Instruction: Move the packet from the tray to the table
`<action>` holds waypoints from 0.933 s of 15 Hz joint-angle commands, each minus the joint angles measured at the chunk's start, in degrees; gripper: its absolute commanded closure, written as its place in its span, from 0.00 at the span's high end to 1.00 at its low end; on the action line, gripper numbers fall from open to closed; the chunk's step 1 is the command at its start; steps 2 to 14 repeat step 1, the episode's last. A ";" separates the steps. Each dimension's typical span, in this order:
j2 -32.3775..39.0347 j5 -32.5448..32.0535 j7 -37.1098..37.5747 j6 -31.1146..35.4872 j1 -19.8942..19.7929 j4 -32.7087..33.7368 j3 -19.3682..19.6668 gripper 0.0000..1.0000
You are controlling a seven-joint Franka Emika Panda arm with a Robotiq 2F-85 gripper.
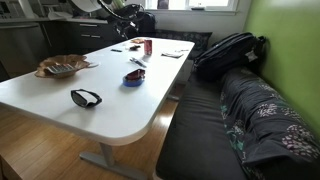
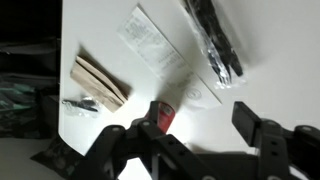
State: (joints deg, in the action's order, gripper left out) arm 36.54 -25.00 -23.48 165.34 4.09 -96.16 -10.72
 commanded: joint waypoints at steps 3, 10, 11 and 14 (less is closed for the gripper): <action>-1.70 3.66 -4.42 0.29 -1.21 -1.81 -2.60 0.92; -1.70 3.66 -4.42 0.29 -1.21 -1.81 -2.60 0.92; -1.70 3.66 -4.42 0.29 -1.21 -1.81 -2.60 0.92; -1.70 3.66 -4.42 0.29 -1.21 -1.81 -2.60 0.92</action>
